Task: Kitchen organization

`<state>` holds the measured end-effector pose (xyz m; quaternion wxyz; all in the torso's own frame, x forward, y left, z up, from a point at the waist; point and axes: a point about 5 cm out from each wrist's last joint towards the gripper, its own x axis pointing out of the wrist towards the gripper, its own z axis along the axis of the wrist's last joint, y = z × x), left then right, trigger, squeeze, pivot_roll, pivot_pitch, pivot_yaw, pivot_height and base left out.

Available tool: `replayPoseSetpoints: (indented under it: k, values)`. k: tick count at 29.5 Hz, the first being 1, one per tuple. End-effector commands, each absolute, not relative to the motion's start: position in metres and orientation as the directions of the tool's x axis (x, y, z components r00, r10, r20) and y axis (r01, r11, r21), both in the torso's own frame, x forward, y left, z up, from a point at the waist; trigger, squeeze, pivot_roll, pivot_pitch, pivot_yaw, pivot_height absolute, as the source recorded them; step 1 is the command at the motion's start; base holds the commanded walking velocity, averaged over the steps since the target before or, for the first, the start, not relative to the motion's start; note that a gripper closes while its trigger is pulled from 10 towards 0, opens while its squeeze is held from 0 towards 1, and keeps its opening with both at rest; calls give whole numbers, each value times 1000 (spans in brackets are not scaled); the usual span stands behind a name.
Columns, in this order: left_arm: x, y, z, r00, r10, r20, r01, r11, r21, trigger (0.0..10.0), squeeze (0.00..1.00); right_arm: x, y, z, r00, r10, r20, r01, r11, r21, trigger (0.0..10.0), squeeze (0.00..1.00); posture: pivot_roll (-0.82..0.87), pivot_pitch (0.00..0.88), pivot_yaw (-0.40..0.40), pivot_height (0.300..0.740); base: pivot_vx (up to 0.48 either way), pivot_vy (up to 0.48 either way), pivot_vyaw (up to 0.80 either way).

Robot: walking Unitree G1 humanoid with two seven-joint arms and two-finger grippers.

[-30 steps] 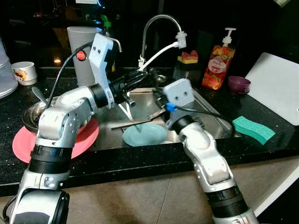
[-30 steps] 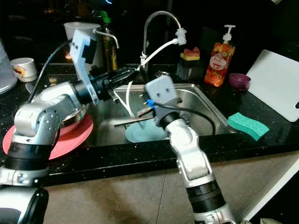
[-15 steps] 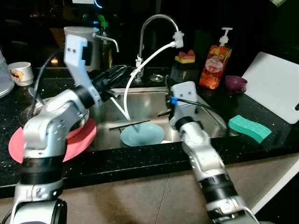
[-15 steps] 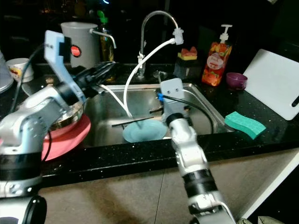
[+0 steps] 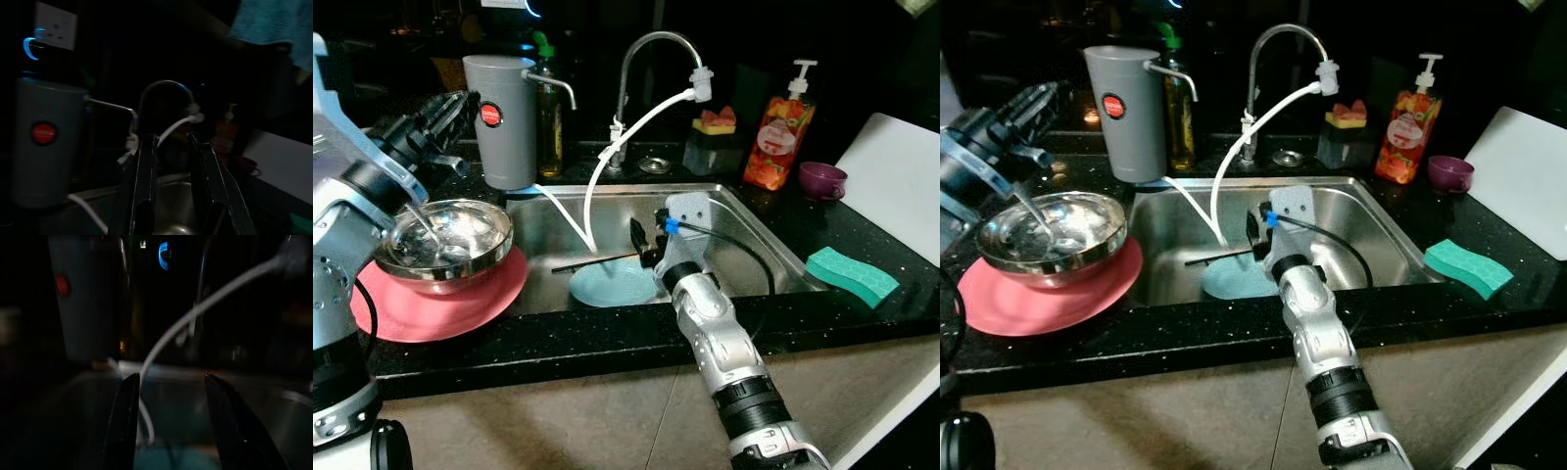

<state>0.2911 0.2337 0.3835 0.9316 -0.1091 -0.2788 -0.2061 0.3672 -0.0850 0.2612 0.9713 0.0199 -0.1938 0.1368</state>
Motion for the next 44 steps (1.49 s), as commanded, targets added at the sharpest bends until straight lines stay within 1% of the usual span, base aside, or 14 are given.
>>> replayPoseSetpoints:
  k: [1, 7, 14, 16, 18, 19, 20, 24, 25, 31, 32, 33, 40, 44]
  values:
    - [291, 240, 382, 780, -296, 551, 414, 904, -101, 10000, 0, 364, -96, 264, 891, 229, 392, -254, 967, 13, 10000, 0, 113, 104, -73, 740, 0, 0, 0]
    - [289, 247, 380, 802, -284, 526, 389, 916, -100, 10000, 0, 348, -109, 281, 863, 196, 466, -237, 971, 30, 10000, 0, 106, 101, -68, 740, 0, 0, 0]
    - [293, 241, 372, 827, -295, 479, 371, 926, -69, 10000, 0, 326, -110, 291, 834, 203, 513, -249, 968, 22, 10000, 0, 104, 104, -66, 740, 0, 0, 0]
    - [294, 236, 366, 836, -307, 455, 373, 926, -60, 10000, 0, 323, -110, 291, 835, 204, 511, -250, 968, 21, 10000, 0, 104, 104, -66, 740, 0, 0, 0]
    - [294, 224, 357, 837, -351, 420, 404, 914, -40, 10000, 0, 321, -111, 291, 837, 202, 508, -248, 968, 23, 10000, 0, 104, 104, -66, 740, 0, 0, 0]
    - [293, 212, 349, 836, -384, 391, 429, 902, -33, 10000, 0, 319, -112, 291, 838, 201, 507, -248, 968, 26, 10000, 0, 104, 104, -66, 740, 0, 0, 0]
    - [293, 212, 349, 836, -384, 391, 429, 902, -33, 10000, 0, 319, -112, 291, 838, 201, 507, -248, 968, 26, 10000, 0, 104, 104, -66, 740, 0, 0, 0]
    - [294, 191, 333, 848, -399, 350, 413, 910, 36, 10000, 0, 315, -112, 292, 838, 200, 508, -238, 971, 10, 10000, 0, 102, 101, -71, 740, 0, 0, 0]
    - [294, 191, 333, 848, -399, 350, 413, 910, 36, 10000, 0, 315, -112, 292, 838, 200, 508, -238, 971, 10, 10000, 0, 102, 101, -71, 740, 0, 0, 0]
    - [297, 175, 327, 864, -327, 383, 315, 944, 96, 10000, 0, 309, -112, 297, 830, 202, 519, -234, 972, -3, 10000, 0, 103, 96, -76, 740, 0, 0, 0]
    - [300, 170, 325, 873, -259, 414, 235, 966, 108, 10000, 0, 306, -112, 299, 829, 201, 522, -231, 973, -7, 10000, 0, 95, 95, -66, 740, 0, 0, 0]
    - [301, 169, 325, 875, -239, 422, 212, 971, 111, 10000, 0, 305, -113, 300, 829, 201, 521, -230, 973, -9, 10000, 0, 95, 95, -66, 740, 0, 0, 0]
    - [301, 156, 318, 877, -201, 436, 154, 978, 142, 10000, 0, 301, -118, 303, 833, 178, 524, -204, 979, -7, 10000, 0, 84, 90, -66, 740, 0, 0, 0]
    - [305, 146, 303, 890, -170, 424, 119, 982, 143, 10000, 0, 297, -123, 308, 829, 166, 534, -182, 983, -22, 10000, 0, 64, 89, -64, 740, 0, 0, 0]
